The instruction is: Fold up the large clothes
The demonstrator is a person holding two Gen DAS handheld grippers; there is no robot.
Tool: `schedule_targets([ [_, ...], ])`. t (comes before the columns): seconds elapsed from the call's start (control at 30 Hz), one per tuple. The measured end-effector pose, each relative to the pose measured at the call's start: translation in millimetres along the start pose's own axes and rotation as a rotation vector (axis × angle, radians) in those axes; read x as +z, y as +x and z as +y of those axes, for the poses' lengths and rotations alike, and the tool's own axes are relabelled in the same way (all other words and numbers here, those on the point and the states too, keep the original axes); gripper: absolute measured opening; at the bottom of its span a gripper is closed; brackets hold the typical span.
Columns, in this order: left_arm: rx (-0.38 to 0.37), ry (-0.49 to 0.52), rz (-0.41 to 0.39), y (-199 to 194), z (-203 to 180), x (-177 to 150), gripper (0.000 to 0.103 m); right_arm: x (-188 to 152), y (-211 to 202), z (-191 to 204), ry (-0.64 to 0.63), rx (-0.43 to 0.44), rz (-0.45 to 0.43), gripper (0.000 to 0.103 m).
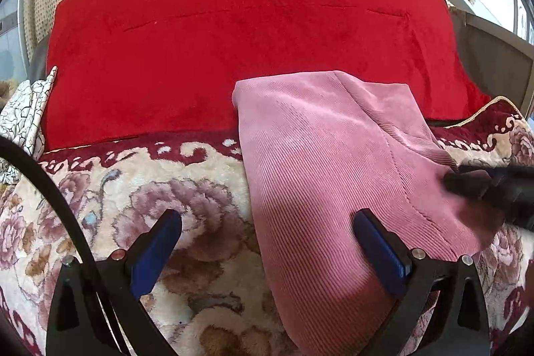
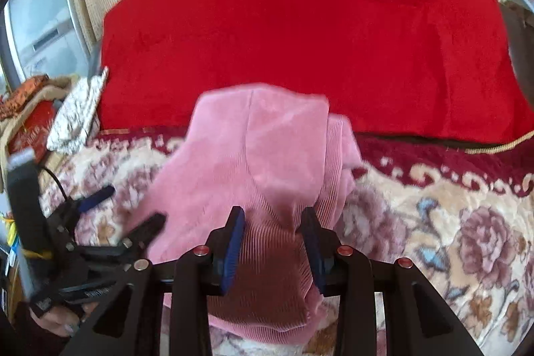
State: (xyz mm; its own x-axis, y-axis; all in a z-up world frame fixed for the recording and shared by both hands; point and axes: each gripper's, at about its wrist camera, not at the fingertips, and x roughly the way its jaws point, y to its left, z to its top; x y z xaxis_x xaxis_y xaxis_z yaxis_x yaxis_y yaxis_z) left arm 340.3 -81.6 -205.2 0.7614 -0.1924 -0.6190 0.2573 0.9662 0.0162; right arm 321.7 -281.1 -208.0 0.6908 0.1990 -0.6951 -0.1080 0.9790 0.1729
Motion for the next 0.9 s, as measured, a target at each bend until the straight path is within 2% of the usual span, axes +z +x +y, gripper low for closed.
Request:
schedule_targets([
  [0.03,0.000,0.002,0.002,-1,-1,0,0.103,-4,12,-2,0.009,0.003,0.039,0.053],
  [0.1,0.003,0.006,0.000,-2,-2,-1,0.103,-7,19,-3,0.026,0.017,0.031,0.058],
  [0.3,-0.005,0.007,0.001,-1,0,0,0.103,-5,18,-2,0.020,0.018,0.031,0.059],
  [0.43,-0.004,0.007,-0.001,-1,1,0,0.103,-1,-1,-5,0.031,0.042,0.005,0.059],
  [0.57,-0.005,0.004,0.000,-1,1,1,0.103,2,-19,-1,0.009,0.038,-0.052,0.052],
  [0.63,-0.006,0.004,0.000,-1,1,1,0.103,1,-15,1,-0.003,0.027,-0.034,0.052],
  [0.73,-0.010,0.005,0.008,0,1,2,0.103,-8,14,2,-0.015,0.019,0.056,0.052],
  [0.9,-0.009,-0.007,0.000,1,3,1,0.103,-10,17,4,-0.033,0.011,0.029,0.053],
])
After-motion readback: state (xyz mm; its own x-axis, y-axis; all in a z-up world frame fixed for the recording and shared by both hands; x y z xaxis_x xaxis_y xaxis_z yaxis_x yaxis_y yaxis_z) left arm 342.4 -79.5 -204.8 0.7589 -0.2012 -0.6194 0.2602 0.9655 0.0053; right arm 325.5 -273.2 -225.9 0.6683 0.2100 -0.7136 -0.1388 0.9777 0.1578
